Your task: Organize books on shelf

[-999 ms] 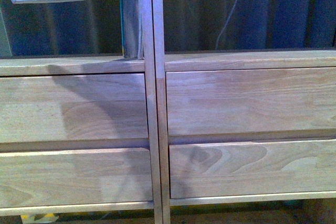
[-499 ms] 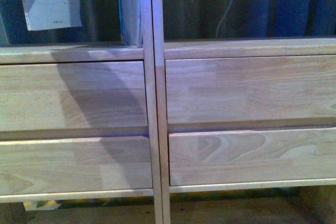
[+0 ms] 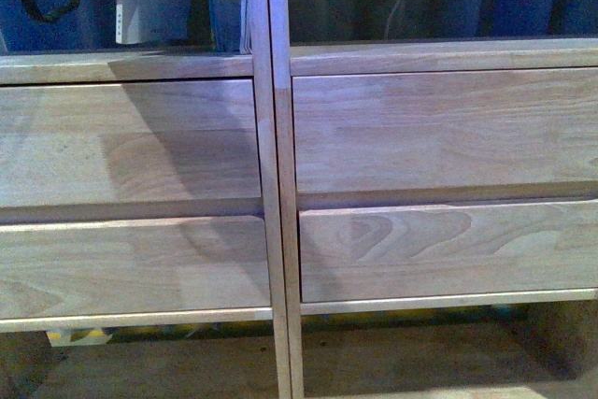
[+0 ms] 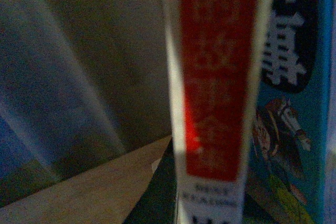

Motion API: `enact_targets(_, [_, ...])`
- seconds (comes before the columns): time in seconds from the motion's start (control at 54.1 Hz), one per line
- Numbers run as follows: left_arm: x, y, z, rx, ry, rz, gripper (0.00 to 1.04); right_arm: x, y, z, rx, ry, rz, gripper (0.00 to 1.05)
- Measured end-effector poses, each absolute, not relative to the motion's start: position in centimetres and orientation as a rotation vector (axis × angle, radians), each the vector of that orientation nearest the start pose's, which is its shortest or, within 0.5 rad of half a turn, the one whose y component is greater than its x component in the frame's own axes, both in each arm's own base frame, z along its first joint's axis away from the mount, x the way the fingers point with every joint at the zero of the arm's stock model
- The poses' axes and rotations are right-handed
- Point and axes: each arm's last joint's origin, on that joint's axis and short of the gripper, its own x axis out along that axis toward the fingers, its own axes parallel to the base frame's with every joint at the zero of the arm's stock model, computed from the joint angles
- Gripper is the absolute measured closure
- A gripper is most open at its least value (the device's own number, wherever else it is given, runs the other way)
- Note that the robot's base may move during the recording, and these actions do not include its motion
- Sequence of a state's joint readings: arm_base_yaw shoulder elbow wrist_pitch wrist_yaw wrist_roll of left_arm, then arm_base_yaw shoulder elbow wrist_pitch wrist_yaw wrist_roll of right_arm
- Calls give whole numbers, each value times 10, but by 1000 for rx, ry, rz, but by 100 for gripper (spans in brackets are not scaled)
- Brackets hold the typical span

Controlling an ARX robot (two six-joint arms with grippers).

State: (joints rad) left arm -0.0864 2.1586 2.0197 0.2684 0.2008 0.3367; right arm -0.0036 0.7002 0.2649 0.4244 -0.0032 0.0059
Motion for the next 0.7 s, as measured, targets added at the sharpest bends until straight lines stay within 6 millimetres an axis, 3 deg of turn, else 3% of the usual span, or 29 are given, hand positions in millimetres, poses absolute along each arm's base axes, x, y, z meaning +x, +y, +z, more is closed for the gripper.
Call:
enact_targets(0.296, [519,-58,352,351,-108,-225,97,145,0,200,6,10,0,102])
enact_targets(0.388, [519,-63,351,354,-108,-236,77,139,0,194,6,6,0,102])
enact_targets(0.703, [514,-66,348,341,-119,-259,32,128,0,183,6,8,0,102])
